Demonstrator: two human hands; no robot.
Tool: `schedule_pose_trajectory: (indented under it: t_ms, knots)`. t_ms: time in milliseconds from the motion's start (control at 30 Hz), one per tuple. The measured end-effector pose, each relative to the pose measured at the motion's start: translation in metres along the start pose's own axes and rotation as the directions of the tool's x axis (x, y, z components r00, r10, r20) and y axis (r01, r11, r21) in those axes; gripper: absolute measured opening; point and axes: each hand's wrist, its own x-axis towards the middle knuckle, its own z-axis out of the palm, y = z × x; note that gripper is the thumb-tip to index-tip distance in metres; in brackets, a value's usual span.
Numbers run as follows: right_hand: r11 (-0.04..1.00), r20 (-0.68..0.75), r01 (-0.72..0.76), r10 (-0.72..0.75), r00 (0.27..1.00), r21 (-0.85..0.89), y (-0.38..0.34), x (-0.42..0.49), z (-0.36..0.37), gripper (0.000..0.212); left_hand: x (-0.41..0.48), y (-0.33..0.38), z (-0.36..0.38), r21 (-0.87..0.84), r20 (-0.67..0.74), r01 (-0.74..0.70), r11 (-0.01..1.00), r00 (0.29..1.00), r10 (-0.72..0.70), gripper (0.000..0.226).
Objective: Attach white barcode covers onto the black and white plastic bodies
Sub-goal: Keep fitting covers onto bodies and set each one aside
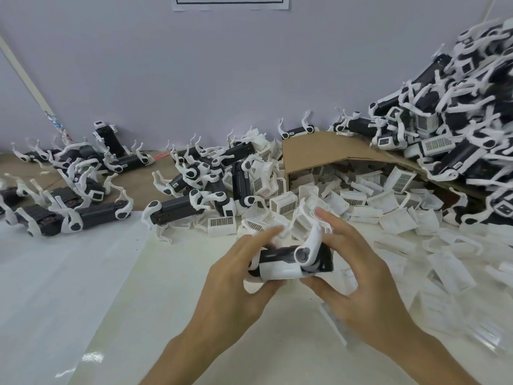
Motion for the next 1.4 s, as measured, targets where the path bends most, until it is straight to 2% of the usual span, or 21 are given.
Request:
schedule_pose_trajectory:
  t_ms: [67, 233, 333, 500, 567, 667, 733, 933, 1033, 1100, 1233, 1333, 1400]
  knots:
    - [0.999, 0.021, 0.035, -0.035, 0.999, 0.005, 0.0, -0.002, -0.001, 0.044, 0.001, -0.002, 0.0, 0.043, 0.05, 0.011, 0.999, 0.999, -0.013, 0.052]
    - [0.997, 0.022, 0.082, -0.082, 0.996, -0.005, -0.004, -0.002, -0.001, 0.046, 0.001, -0.002, -0.002, -0.02, 0.156, 0.068, 0.997, 0.986, -0.064, 0.038]
    - [0.998, 0.002, 0.055, -0.055, 0.998, 0.009, -0.005, -0.002, 0.0, 0.044, 0.002, 0.0, -0.002, -0.065, 0.162, 0.092, 0.994, 0.983, -0.081, 0.041]
    - [0.996, -0.042, -0.008, 0.011, 0.999, 0.09, -0.006, -0.001, -0.002, 0.048, 0.001, 0.006, -0.005, -0.075, 0.105, 0.008, 0.997, 0.994, 0.0, 0.034]
    - [0.992, -0.068, -0.05, 0.058, 0.996, 0.113, -0.008, 0.001, -0.005, 0.052, 0.001, 0.008, -0.005, -0.129, 0.056, 0.019, 0.991, 0.998, -0.012, 0.044]
    - [0.985, -0.094, -0.106, 0.12, 0.988, 0.139, -0.009, 0.003, -0.008, 0.049, 0.0, 0.01, -0.005, -0.243, 0.0, 0.099, 0.965, 0.995, -0.102, 0.062]
    - [0.977, -0.088, -0.141, 0.156, 0.984, 0.158, -0.013, 0.003, -0.008, 0.051, 0.0, 0.011, -0.005, -0.29, -0.027, 0.118, 0.95, 0.991, -0.131, 0.064]
    - [0.888, -0.001, -0.283, 0.304, 0.953, 0.363, -0.014, 0.005, -0.01, 0.05, -0.002, 0.009, -0.005, -0.438, -0.001, 0.227, 0.87, 0.968, -0.252, 0.062]
    - [0.788, 0.129, -0.372, 0.357, 0.925, 0.49, -0.01, 0.007, -0.013, 0.054, -0.001, 0.007, -0.007, -0.461, -0.009, 0.248, 0.852, 0.959, -0.283, 0.056]
    - [0.77, 0.22, -0.408, 0.344, 0.913, 0.49, -0.01, 0.009, -0.014, 0.046, 0.0, 0.006, -0.009, -0.456, -0.012, 0.23, 0.86, 0.964, -0.264, 0.049]
    - [0.738, 0.284, -0.457, 0.36, 0.889, 0.495, -0.01, 0.016, -0.024, 0.038, 0.003, 0.002, -0.011, -0.461, -0.042, 0.193, 0.866, 0.97, -0.238, 0.037]
    - [0.651, 0.321, -0.513, 0.401, 0.858, 0.559, -0.008, 0.023, -0.033, 0.034, 0.007, 0.0, -0.014, -0.435, -0.155, 0.133, 0.891, 0.963, -0.219, 0.029]
    - [0.603, 0.417, -0.59, 0.418, 0.807, 0.537, -0.009, 0.029, -0.039, 0.036, 0.011, -0.005, -0.018, -0.395, -0.263, 0.11, 0.912, 0.938, -0.227, 0.014]
